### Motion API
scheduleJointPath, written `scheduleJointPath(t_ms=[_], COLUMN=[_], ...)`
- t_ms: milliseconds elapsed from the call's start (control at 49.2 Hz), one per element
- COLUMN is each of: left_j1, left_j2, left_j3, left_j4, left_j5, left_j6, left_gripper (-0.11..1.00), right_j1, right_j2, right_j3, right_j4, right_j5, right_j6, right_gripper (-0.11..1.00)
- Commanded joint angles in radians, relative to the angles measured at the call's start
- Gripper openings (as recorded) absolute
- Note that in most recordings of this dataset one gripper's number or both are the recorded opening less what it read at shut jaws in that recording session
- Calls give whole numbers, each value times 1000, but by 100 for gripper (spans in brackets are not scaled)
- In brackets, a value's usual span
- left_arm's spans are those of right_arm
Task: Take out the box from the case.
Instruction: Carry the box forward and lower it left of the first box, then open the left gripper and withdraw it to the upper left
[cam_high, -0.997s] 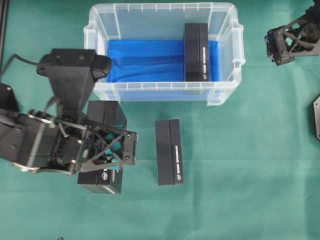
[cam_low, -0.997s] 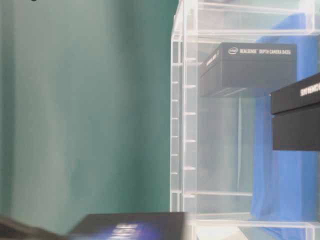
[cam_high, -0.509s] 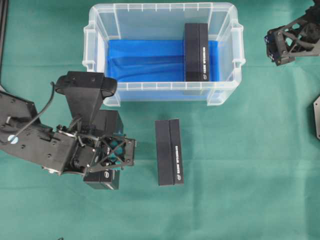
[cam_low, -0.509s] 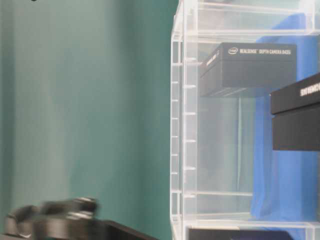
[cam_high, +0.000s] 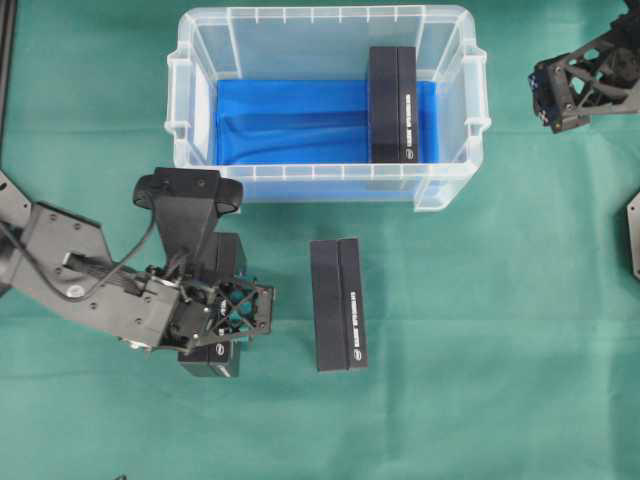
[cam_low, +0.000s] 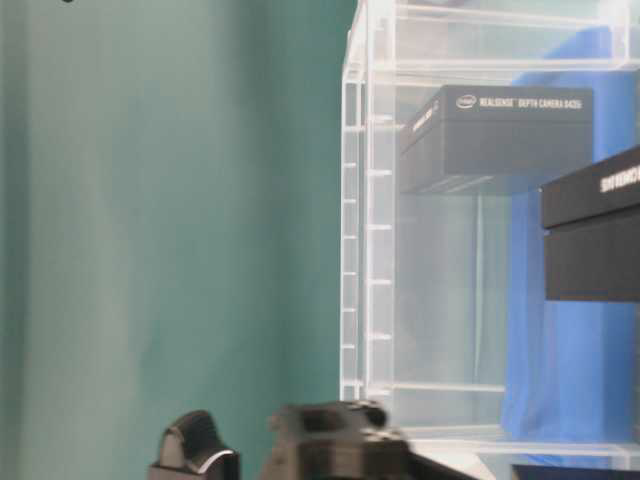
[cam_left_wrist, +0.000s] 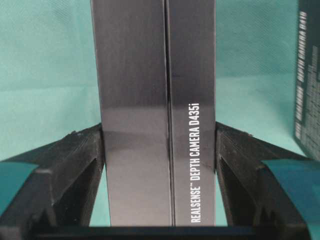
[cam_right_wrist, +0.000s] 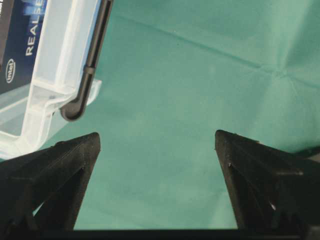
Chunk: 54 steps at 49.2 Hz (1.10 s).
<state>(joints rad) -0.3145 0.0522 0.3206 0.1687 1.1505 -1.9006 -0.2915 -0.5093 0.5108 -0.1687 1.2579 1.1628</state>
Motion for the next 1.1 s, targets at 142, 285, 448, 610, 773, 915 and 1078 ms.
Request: scheduleJointPath(t_ms=[142,285,448,610,773,915,1078], left_j1=[12,12,11,11,6,6,5], left_j2=[-25,-29,-29,-29,-31,-37,-77], left_j3=[14,21,25,18,12,0,-34], left_j4=[8,8,5,5,-2,-8,-8], left_j5=[-106,-121,-120,-124,-126,-124,-101], left_j6=[0,3,3,8,8,9,11], left_gripper=[62,62,62,96,99,99,99], right_j1=[8,14,23,28,28,28,28], right_j2=[-11,-9,-9,-11,-11,-11,-11], right_j3=[-9,-11,-9,-11,-11,-11,-11], right_j4=[-3,-3,-2,-2,-2,-2,-2], right_j5=[-2,-2,-2,-2,-3,-3,-5], right_j6=[2,2,3,5,5,5,5], right_gripper=[94,94,94,94,94,94,94])
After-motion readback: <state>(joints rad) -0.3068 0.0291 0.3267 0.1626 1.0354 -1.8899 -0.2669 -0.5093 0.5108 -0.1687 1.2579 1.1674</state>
